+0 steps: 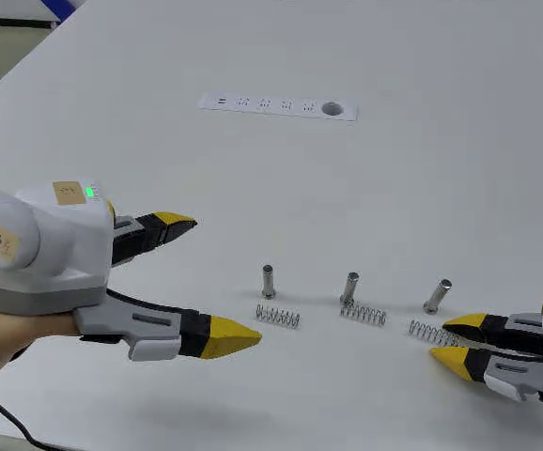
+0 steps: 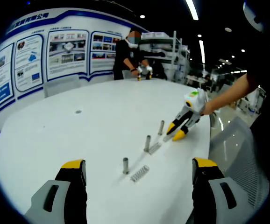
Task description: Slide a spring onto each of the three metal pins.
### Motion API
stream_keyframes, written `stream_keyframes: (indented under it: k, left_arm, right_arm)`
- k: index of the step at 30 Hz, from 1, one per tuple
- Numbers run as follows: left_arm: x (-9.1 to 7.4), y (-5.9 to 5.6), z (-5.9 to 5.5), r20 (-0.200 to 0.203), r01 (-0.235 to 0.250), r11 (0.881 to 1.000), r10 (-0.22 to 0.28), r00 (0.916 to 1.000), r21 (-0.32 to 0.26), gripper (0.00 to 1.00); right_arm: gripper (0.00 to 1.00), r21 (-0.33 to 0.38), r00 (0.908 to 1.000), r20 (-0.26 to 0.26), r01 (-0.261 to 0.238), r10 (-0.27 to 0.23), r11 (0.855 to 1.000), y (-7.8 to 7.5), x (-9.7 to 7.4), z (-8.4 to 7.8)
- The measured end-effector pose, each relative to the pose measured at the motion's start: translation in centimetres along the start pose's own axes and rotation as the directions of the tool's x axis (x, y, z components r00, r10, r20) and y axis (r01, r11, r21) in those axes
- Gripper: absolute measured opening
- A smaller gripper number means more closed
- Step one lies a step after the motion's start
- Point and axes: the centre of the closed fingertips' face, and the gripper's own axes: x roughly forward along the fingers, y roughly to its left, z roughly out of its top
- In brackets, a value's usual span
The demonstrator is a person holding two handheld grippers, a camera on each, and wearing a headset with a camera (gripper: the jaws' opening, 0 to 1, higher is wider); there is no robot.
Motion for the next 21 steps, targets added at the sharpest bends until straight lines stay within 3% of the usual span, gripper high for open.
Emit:
stream_keyframes:
  k: [5, 14, 21]
  left_arm:
    - [0.0, 0.1, -0.2, 0.001, -0.009, 1.000, 0.009, 1.0000, -0.016, 0.96]
    - [0.0, 0.1, 0.2, 0.005, -0.012, 1.000, 0.012, 0.9999, -0.013, 0.96]
    - [0.2, -0.8, 0.3, 0.005, 0.008, 1.000, -0.008, 1.0000, -0.006, 0.96]
  right_arm:
    - [0.13, 0.008, 0.9986, 0.049, -0.021, 0.021, 1.000, 0.2, 0.2, -0.1]
    - [0.11, -0.020, 0.9987, 0.046, -0.019, 0.020, 1.000, 0.4, 0.2, 0.0]
    - [0.10, 0.015, 0.9996, 0.028, 0.007, -0.007, 1.000, 1.2, 0.1, 0.5]
